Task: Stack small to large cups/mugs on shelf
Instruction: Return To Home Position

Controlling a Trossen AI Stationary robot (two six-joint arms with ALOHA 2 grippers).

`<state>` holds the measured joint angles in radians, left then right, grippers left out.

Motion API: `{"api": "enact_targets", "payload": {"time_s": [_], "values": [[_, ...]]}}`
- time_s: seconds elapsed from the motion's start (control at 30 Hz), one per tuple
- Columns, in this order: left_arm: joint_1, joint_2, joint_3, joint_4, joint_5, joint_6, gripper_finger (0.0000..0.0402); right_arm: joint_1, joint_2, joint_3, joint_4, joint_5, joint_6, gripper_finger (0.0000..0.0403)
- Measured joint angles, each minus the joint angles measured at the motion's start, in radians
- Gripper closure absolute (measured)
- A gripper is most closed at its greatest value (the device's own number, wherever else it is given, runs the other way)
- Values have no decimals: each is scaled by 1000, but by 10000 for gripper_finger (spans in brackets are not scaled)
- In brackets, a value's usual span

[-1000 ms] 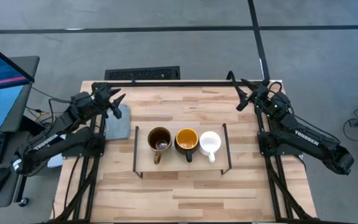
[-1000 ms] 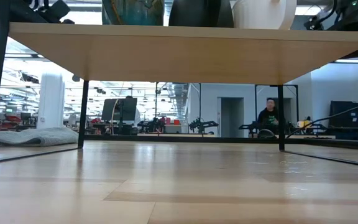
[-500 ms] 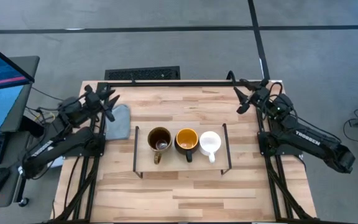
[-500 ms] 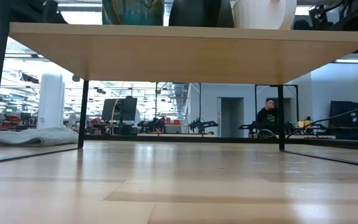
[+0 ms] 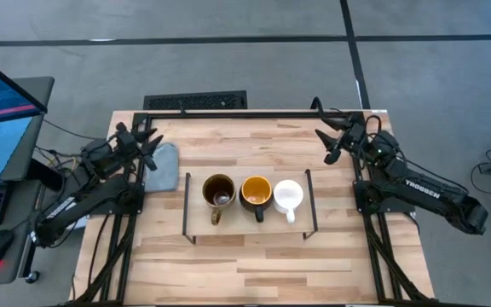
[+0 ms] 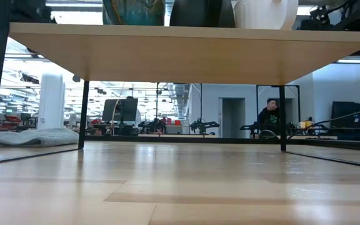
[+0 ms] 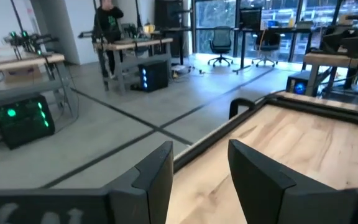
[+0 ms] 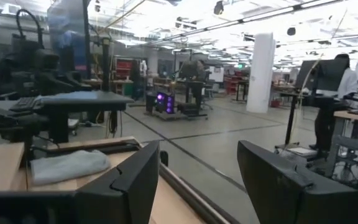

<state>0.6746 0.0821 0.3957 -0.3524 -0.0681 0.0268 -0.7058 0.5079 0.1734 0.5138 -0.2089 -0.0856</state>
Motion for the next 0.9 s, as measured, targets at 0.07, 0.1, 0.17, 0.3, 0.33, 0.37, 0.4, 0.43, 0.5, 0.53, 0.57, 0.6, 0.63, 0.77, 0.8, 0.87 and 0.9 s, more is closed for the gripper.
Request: {"api": "enact_targets", "payload": {"time_s": [0.07,0.1,0.17,0.3,0.33,0.37,0.4,0.43,0.5,0.53,0.57,0.6,0.63,0.77,0.8,0.87,0.9], "values": [[0,0,-42,30,-3,-22,255,9,-4,-18,17,0,7,163],[0,0,-59,43,-17,-28,255,13,-11,-23,20,0,12,163],[0,0,-90,77,-32,-31,255,22,-25,-28,37,0,15,163],[0,0,-115,82,-59,-33,255,30,-58,-42,26,0,15,163],[0,0,-121,83,-66,-37,255,30,-68,-49,26,0,15,163],[0,0,-128,83,-69,-39,255,30,-78,-56,26,0,15,163],[0,0,-136,84,-72,-39,255,30,-86,-66,31,0,17,163],[0,0,-144,84,-78,-39,255,30,-94,-77,33,0,18,163],[0,0,-166,109,-99,-49,255,30,-107,-95,38,0,29,163],[0,0,-181,135,-105,-54,255,30,-115,-101,37,0,33,163],[0,0,-194,159,-105,-58,255,30,-123,-106,38,0,33,163],[0,0,-204,182,-105,-61,255,30,-128,-110,41,0,33,163],[0,0,-213,202,-105,-66,255,30,-135,-114,41,0,33,163],[0,0,-241,243,-105,-68,255,30,-157,-144,48,0,33,163],[0,0,-243,242,-106,-69,255,30,-163,-151,48,0,33,163],[0,0,-248,247,-108,-69,255,30,-173,-164,46,0,34,163],[0,0,-250,248,-114,-69,255,30,-177,-164,39,0,33,163]]}}
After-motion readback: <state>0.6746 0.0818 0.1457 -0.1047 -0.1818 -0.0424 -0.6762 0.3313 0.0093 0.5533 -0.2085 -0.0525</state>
